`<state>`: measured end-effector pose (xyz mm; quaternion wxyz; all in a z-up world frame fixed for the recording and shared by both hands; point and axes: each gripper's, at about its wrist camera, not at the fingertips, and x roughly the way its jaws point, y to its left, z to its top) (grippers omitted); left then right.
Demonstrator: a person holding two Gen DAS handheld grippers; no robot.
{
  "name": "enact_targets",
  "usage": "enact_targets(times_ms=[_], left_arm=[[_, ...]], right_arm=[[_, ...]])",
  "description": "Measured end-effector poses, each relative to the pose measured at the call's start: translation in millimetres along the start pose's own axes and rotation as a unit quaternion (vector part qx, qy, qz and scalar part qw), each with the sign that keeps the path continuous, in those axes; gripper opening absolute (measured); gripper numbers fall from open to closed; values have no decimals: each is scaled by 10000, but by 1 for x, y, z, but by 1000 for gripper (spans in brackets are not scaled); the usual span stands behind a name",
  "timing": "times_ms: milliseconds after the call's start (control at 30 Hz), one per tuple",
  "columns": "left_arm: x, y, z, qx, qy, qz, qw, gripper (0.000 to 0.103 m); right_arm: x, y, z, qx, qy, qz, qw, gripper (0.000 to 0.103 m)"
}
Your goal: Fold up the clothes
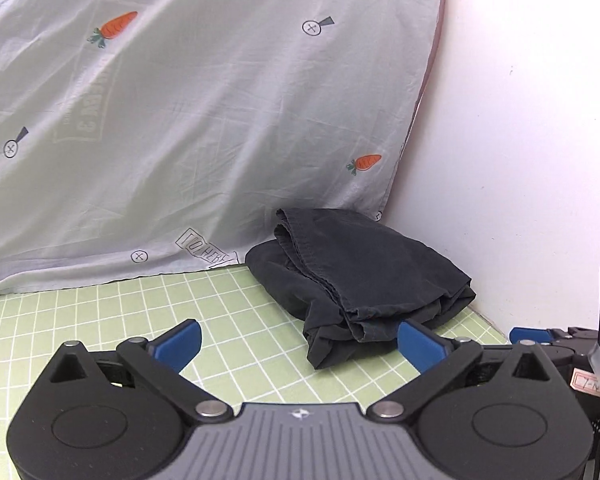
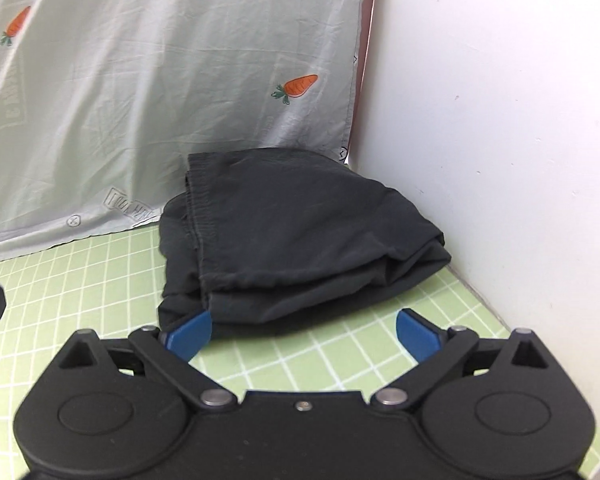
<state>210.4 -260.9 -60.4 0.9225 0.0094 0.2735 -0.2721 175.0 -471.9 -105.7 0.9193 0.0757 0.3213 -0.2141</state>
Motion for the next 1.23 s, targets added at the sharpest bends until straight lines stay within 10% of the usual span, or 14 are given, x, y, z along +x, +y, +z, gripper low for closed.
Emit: enact_targets(times_ms=[533,1233], left_arm=[[-134,14,-48,132,95,-44,9999,103],[-178,10,-70,513,51,-145,9986,103]], right_arm=[[-175,47,-103,394,179,-27,9991,101],[-220,54,-130,348,-34,-301,9989,101]])
